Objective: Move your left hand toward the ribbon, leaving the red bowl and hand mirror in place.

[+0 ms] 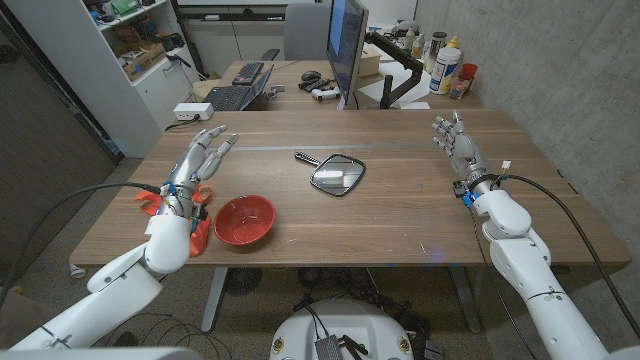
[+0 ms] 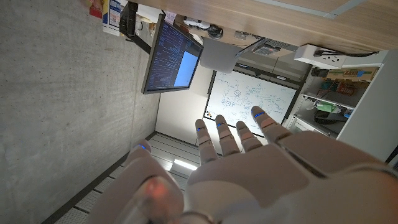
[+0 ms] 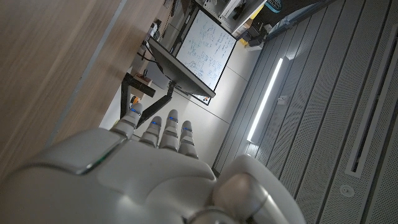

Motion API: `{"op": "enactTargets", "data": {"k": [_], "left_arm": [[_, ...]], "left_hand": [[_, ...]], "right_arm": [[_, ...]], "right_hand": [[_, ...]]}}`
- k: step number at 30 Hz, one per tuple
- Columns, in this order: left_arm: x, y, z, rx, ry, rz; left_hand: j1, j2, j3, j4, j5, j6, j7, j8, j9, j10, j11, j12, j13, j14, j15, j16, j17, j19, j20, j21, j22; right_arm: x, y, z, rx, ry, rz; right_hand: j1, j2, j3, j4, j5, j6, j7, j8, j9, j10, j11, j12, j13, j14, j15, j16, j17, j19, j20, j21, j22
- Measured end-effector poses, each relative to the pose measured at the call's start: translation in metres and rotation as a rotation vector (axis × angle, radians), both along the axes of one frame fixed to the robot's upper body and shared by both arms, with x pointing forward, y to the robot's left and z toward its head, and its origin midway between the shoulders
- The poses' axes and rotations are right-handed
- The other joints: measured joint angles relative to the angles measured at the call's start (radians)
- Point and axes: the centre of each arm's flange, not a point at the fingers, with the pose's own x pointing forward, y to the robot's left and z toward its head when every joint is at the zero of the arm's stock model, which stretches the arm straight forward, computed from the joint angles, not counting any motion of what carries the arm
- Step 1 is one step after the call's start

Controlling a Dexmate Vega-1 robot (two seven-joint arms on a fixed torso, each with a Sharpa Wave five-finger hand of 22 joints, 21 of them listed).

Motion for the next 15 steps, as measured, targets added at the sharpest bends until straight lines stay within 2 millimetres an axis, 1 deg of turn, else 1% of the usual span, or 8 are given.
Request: {"op": "enactTargets", "data": {"k": [3,5,9,10,12,15], "left_arm": [[-0.003,0.001,-0.001,0.025,-0.011,0.023],[-0.004,0.002,-0.001,0.04,-0.018,0.038],[-0.007,0.004,-0.001,0.058,-0.028,0.056],[-0.007,0.005,-0.001,0.061,-0.03,0.059],[-0.008,0.006,-0.002,0.068,-0.033,0.067],[-0.008,0.008,-0.003,0.072,-0.034,0.075]], "left_hand": [[0.0,0.0,0.004,-0.004,0.0,0.0,0.0,0.0,0.0,0.0,0.0,0.0,0.0,0.0,0.0,0.0,0.0,0.002,0.002,0.0,0.0],[0.003,-0.003,0.004,-0.004,0.0,0.0,0.0,0.0,0.0,0.0,0.0,0.0,0.0,0.0,0.0,0.0,0.0,0.002,0.002,0.0,0.0],[0.004,-0.004,0.004,-0.004,0.0,0.003,0.003,0.0,0.0,0.0,0.0,0.0,0.0,0.0,0.0,0.0,0.0,0.002,0.002,0.0,0.0],[0.004,-0.004,0.004,-0.004,0.0,0.003,0.003,0.0,0.0,0.0,0.0,0.0,0.0,0.0,0.0,0.0,0.0,0.002,0.002,0.0,0.0],[0.004,-0.004,0.004,-0.004,0.0,0.003,0.003,0.0,0.0,0.0,0.0,0.0,0.0,0.0,0.0,0.0,0.0,0.002,0.002,0.0,0.0],[0.004,-0.004,0.004,-0.004,0.0,0.003,0.003,0.0,0.0,0.0,0.0,0.0,0.0,0.0,0.0,0.0,0.0,0.002,0.002,0.0,0.0]], "right_arm": [[-0.001,0.002,-0.001,0.0,0.005,-0.007],[-0.001,0.004,-0.002,0.0,0.01,-0.013],[-0.001,0.006,-0.004,0.001,0.015,-0.017],[-0.001,0.007,-0.004,0.001,0.017,-0.018],[-0.001,0.009,-0.004,0.001,0.019,-0.02],[-0.001,0.011,-0.004,0.0,0.02,-0.022]], "right_hand": [[0.0,0.0,0.0,0.0,0.0,0.005,-0.005,0.0,-0.001,0.004,-0.004,0.0,0.0,0.005,0.002,0.0,0.0,0.0,0.0,0.0,0.0],[0.0,0.0,0.0,0.0,0.0,0.005,-0.005,0.0,-0.002,0.011,0.0,0.005,0.0,0.005,0.002,0.0,0.0,0.0,0.0,0.0,0.0],[0.0,0.0,0.0,0.0,0.0,0.005,-0.005,0.0,-0.002,0.011,0.0,0.008,0.0,0.005,0.002,0.0,0.0,0.0,0.0,0.0,0.0],[0.0,0.0,0.0,0.0,0.0,0.005,-0.005,0.006,-0.002,0.011,0.0,0.008,0.0,0.005,0.002,0.0,0.0,0.0,0.0,0.0,0.0],[0.0,0.0,0.0,0.0,0.0,0.005,-0.005,0.008,-0.002,0.011,0.0,0.008,0.0,0.005,0.002,0.0,0.0,0.0,0.0,-0.006,0.0],[0.0,0.0,0.0,0.0,0.0,0.009,-0.001,0.008,-0.002,0.016,-0.005,0.008,0.0,0.002,0.0,0.0,0.0,-0.008,-0.007,-0.011,0.0]]}}
